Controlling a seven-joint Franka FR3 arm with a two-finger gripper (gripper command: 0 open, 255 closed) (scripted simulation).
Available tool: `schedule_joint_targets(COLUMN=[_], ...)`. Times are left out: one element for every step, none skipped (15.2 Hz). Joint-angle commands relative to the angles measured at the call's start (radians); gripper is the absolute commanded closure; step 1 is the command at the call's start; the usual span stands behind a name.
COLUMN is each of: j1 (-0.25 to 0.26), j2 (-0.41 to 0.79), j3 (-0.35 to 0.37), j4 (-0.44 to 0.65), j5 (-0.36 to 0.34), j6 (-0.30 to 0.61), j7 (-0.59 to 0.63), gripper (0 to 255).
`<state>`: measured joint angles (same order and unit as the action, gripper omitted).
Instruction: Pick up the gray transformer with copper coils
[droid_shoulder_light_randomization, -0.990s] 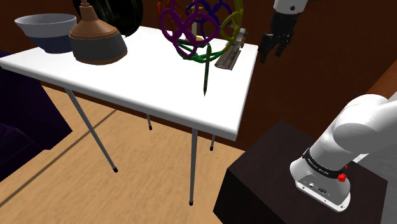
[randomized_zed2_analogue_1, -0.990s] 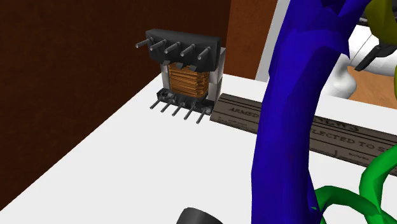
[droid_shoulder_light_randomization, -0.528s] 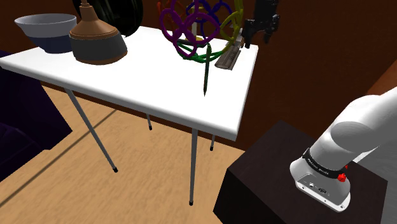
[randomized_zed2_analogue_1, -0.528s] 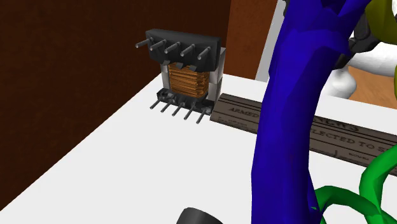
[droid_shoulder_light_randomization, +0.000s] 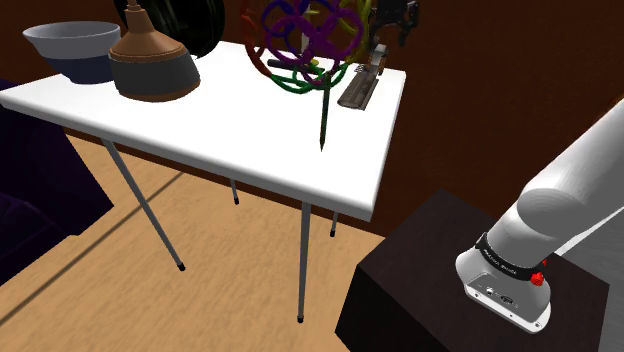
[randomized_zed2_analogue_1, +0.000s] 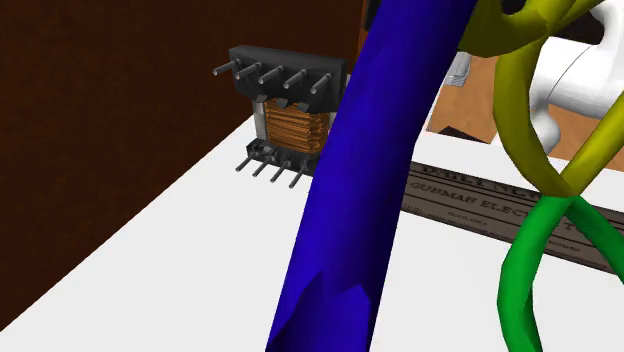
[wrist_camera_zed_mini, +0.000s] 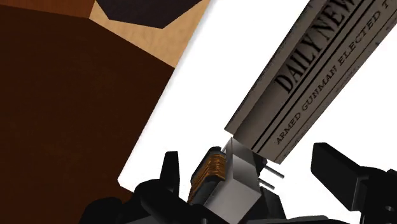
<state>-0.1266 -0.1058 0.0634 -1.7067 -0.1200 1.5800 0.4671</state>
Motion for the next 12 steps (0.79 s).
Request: schedule_joint_targets(j1=[-0.010, -0.014, -0.013, -0.013, -0.014, -0.014, -0.014, -0.013, -0.013, -0.013, -0.012, -0.012], j2=[0.088, 0.133, 0.129, 0.125, 0.121, 0.118, 0.115, 0.112, 0.110, 0.109, 0.109, 0.109], j3=[-0.005, -0.009, -0.010, -0.010, -0.010, -0.011, -0.011, -0.012, -0.012, -0.013, -0.013, -0.014], j4=[0.120, 0.185, 0.166, 0.147, 0.129, 0.112, 0.095, 0.078, 0.061, 0.052, 0.052, 0.052], j5=[-0.009, -0.014, -0.013, -0.013, -0.013, -0.013, -0.013, -0.013, -0.013, -0.013, -0.013, -0.013], j6=[-0.041, -0.064, -0.050, -0.035, -0.021, -0.007, 0.008, 0.022, 0.036, 0.044, 0.044, 0.044], j7=[0.034, 0.050, 0.052, 0.053, 0.055, 0.056, 0.057, 0.059, 0.060, 0.061, 0.061, 0.061], gripper=[0, 0, 0, 0, 0, 0, 0, 0, 0, 0, 0, 0])
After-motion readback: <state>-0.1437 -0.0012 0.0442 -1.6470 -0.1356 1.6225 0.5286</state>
